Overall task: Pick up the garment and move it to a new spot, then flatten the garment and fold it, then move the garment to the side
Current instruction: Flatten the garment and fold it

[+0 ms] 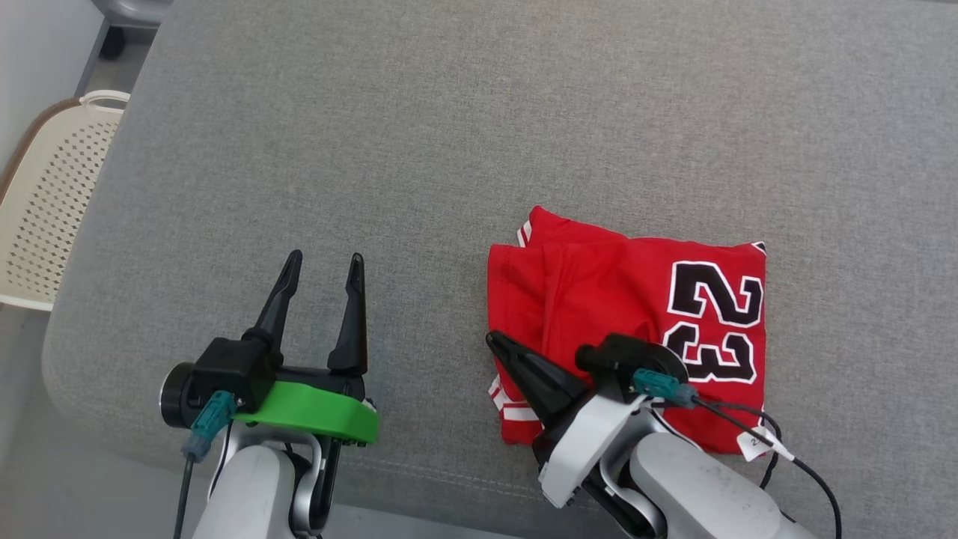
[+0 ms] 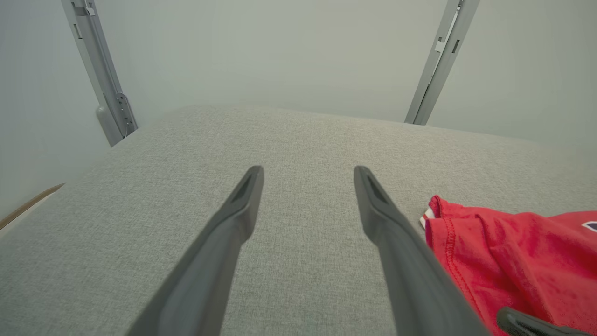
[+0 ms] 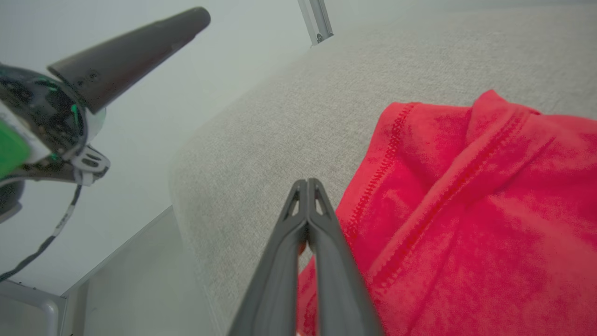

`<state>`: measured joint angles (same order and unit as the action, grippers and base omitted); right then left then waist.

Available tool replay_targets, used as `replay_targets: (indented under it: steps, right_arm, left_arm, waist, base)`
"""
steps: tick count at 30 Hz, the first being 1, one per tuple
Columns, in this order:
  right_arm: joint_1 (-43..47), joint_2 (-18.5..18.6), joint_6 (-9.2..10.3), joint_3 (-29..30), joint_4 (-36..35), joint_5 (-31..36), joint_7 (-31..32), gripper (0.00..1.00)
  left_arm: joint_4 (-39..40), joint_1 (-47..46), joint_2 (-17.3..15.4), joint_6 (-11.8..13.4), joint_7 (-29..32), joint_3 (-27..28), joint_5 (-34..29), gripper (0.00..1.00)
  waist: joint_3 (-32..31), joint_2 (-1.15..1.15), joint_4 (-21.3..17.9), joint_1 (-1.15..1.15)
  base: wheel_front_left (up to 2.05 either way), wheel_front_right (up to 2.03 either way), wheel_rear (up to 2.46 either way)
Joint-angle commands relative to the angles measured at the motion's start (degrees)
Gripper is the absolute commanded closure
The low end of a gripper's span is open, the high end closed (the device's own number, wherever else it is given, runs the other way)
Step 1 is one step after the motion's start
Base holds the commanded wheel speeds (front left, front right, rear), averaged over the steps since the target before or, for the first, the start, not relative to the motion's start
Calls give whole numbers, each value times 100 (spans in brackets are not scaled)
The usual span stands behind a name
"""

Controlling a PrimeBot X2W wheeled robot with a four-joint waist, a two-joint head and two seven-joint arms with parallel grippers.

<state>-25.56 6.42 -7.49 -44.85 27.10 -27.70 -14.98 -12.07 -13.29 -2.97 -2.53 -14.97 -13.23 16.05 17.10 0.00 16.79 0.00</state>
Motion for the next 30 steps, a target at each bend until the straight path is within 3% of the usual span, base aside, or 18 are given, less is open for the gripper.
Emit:
replay_targets:
  steps: [1,8,15,22,30]
  right_arm:
    - [93,72,1,113,-238,-120,-20,100]
    - [648,507,1,1126,-1315,-345,-20,100]
    - [1344,567,1,2666,-2025,-100,-20,100]
    - [1790,503,1,3870,-2284,272,-21,100]
    - [2082,477,1,4560,-2286,600,32,100]
  left_arm:
    - [16,13,1,6,-28,45,-31,0]
    - [21,99,-5,12,-26,181,-116,0]
    - [89,180,-91,24,-23,329,-223,0]
    - [138,231,-181,24,-23,401,-307,0]
    - [133,354,-280,20,-23,403,-344,0]
  waist:
    - [-25,0,-62,0]
    - [-152,0,-286,0]
    - [-292,0,-568,0]
    - [-469,0,-873,0]
    - [-666,0,-1147,0]
  base:
    - [0,0,0]
    - [0,0,0]
    - [0,0,0]
    - [0,0,0]
    - [0,0,0]
